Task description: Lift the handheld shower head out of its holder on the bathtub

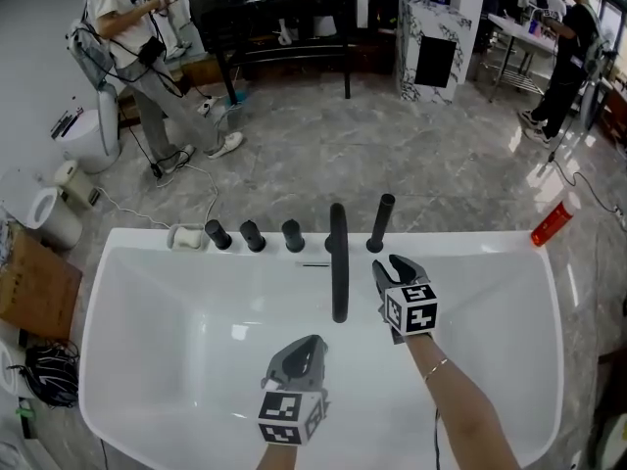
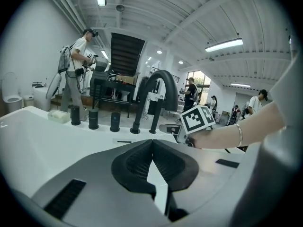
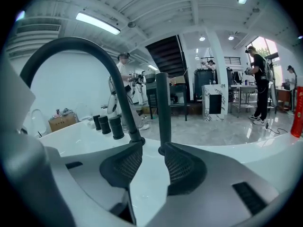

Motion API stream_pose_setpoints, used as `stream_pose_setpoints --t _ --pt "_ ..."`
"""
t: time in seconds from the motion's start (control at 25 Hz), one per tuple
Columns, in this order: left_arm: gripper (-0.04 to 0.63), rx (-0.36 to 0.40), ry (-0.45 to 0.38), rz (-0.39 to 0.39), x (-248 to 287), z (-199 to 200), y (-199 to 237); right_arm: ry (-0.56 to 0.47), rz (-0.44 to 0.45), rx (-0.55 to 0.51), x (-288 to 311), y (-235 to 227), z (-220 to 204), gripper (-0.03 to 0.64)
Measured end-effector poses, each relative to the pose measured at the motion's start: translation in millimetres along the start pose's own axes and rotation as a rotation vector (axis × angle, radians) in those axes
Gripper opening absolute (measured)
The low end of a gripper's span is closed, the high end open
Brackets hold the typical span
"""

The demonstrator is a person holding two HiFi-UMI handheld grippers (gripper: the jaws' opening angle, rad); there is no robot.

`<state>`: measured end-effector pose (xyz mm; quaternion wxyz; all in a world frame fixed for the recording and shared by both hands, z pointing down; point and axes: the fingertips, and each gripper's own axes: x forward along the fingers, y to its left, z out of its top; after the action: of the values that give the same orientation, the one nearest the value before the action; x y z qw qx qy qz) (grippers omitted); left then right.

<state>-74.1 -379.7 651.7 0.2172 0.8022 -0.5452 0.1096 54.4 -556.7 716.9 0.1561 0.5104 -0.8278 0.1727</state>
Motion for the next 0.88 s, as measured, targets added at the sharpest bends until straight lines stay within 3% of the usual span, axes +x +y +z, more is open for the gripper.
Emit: stream_pose_setpoints --t 0.6,0.88 --pt "0.020 -0.033 -0.016 0.024 10.8 2.9 23.3 0.029 -0.047 -0.062 61.2 -19.9 17.8 0.213" --pt "0.020 -0.054 -0.023 0.024 8.7 -3.1 32.8 0.032 -0.072 -0.075 75.3 -23.7 21.8 0.201"
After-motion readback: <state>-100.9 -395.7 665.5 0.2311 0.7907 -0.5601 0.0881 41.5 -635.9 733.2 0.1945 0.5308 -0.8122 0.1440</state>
